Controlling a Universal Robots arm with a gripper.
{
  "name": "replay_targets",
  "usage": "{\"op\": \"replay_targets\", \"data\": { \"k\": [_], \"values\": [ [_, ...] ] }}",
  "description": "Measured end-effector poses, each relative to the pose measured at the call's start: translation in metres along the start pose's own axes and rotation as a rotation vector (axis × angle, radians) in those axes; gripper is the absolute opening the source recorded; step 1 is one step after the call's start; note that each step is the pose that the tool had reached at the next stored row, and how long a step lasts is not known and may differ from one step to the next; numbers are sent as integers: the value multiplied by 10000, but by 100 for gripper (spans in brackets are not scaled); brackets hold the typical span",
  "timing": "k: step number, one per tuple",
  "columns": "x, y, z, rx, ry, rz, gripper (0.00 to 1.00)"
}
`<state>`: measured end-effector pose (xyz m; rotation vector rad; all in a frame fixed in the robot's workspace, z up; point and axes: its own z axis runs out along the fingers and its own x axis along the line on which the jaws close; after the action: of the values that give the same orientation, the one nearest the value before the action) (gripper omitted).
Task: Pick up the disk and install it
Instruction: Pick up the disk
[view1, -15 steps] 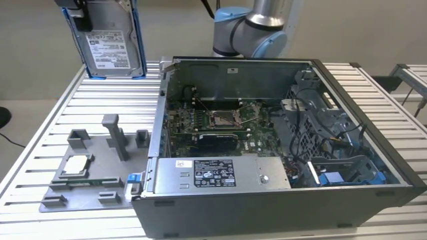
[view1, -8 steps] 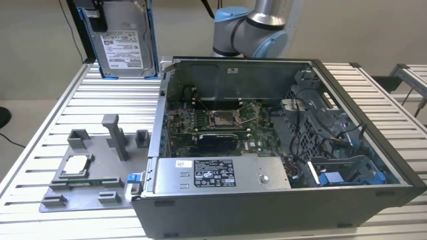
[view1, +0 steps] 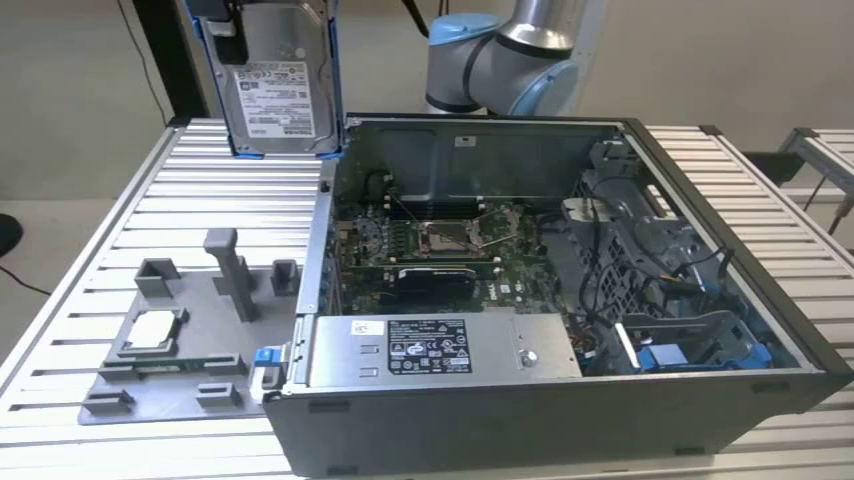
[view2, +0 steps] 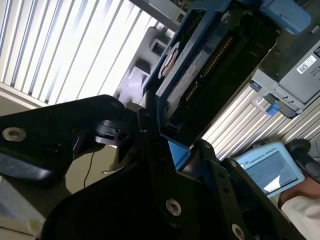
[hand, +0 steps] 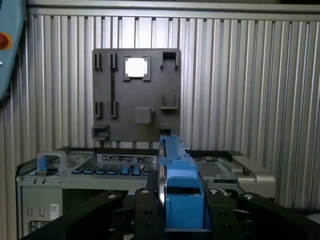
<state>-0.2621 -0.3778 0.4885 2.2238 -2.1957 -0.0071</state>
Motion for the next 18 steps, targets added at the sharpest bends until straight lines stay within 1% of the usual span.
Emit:
{"op": "replay_targets", "data": {
  "k": [7, 18],
  "values": [
    [3, -239, -4, 0, 1, -1, 0],
    [8, -630, -9, 0, 0, -1, 0]
  ]
}}
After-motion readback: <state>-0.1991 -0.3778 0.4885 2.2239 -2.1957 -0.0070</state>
